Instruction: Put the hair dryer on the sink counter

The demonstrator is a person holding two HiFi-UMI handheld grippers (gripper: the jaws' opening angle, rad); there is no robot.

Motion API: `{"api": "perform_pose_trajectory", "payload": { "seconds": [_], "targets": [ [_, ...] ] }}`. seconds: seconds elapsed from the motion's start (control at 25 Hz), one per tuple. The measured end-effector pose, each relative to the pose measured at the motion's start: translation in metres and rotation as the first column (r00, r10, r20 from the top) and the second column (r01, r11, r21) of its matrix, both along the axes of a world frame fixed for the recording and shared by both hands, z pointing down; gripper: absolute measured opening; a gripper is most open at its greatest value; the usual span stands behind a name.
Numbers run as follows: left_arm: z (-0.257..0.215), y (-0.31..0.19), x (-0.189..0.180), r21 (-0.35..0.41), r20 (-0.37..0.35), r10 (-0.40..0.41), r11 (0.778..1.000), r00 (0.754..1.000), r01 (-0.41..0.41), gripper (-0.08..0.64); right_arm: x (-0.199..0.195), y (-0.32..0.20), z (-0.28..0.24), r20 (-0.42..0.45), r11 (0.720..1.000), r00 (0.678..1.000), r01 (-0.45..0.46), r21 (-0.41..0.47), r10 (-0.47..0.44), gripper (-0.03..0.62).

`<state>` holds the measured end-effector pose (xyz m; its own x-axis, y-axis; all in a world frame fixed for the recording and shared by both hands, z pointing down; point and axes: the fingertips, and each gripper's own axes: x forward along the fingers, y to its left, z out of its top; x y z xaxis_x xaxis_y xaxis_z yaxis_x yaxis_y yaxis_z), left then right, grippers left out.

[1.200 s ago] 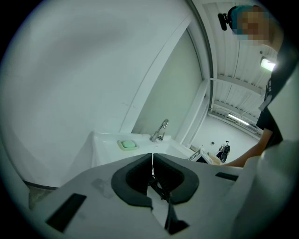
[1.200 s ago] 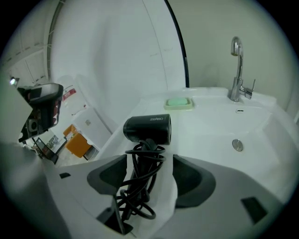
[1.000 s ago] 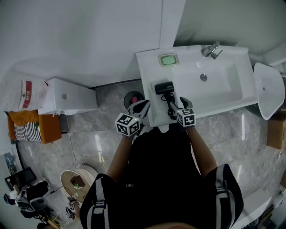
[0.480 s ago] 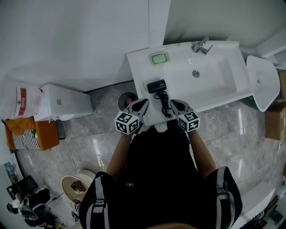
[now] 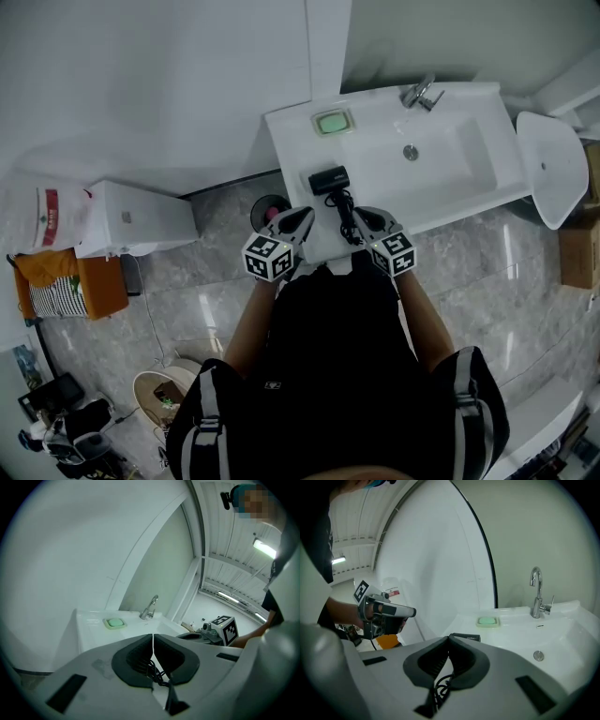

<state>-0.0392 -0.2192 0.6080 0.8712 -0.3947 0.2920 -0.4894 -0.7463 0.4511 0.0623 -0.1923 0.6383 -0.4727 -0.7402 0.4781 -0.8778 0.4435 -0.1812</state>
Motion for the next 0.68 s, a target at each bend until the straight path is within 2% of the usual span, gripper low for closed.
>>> {"api": "perform_pose_trajectory", "payload": {
  "seconds": [0.68],
  "targets": [
    [0.003, -0.002, -0.005, -0.012, 0.000, 0.012, 1.000, 1.000, -0.012, 0.020, -0.007, 0.000, 0.016, -0.007, 0.999, 1.000, -0.008, -0.048, 0.008, 0.058]
  ]
}}
